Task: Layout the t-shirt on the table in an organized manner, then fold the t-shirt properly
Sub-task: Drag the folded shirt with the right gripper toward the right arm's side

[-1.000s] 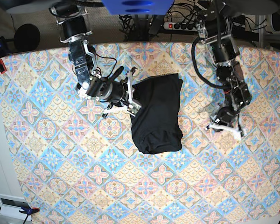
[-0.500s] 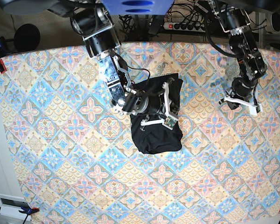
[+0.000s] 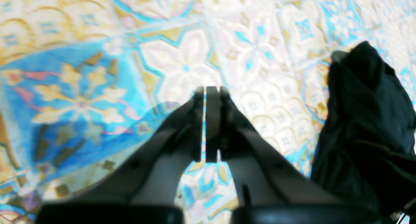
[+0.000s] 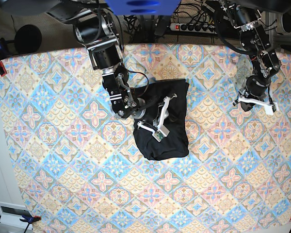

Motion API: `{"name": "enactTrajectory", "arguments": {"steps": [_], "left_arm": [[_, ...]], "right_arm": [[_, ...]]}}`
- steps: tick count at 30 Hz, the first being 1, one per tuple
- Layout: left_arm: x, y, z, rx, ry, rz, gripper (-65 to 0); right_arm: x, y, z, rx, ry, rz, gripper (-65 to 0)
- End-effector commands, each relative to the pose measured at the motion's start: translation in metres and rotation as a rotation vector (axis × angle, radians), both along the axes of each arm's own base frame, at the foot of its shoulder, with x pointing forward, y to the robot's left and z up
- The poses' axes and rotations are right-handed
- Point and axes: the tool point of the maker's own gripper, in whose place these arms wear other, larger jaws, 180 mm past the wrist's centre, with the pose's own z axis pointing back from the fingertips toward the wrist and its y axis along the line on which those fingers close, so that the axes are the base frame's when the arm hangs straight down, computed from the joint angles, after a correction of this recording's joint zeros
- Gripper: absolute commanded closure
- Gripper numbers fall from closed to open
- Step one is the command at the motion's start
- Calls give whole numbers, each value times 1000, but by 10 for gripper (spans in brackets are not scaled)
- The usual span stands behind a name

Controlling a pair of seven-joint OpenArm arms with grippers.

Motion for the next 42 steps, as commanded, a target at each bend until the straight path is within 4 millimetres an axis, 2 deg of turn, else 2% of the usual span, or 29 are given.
{"name": "enactTrajectory", "arguments": {"steps": [1,5,9,11,14,17,20,22,24,29,32,35,39,42], "left_arm": [[7,4,14,22,-46,-3,-1],[9,5,15,22,-52,-2,-1],[10,4,16,20,-57,-1,-1],[13,4,19,20,-66,-1,-1],[14,4,20,18,-69,-1,-1],[14,3,19,17,-69,0,-1],[15,2,19,14,-71,0,-1],[15,1,19,11,-71,0,-1],[14,-3,16,-4,-68,3,-1],[14,-4,16,-5,-68,2,-1],[14,-5,15,-6,-68,1,-1],[14,-5,15,-7,-66,-1,-1],[15,-7,15,-10,-68,-2,-1],[20,-13,15,-27,-77,1,-1]], "right_arm": [[15,-20,-3,-66,2,-69,0],[24,-45,-11,-77,39,-194,0],[-3,-69,-41,-73,147,-275,0],[-5,-79,-42,-88,138,-284,0],[4,-115,-35,-153,89,-300,0],[7,-133,-30,-192,74,-302,0],[11,-174,-28,-276,52,-317,0],[16,-193,-19,-313,19,-323,0],[19,-195,-11,-319,-6,-315,0],[13,-181,-8,-306,-32,-184,0],[11,-208,-9,-358,-38,-188,0],[20,-216,11,-378,-99,-191,0],[28,-212,43,-406,-178,-180,0],[14,-206,53,-412,-209,-166,0]]}}
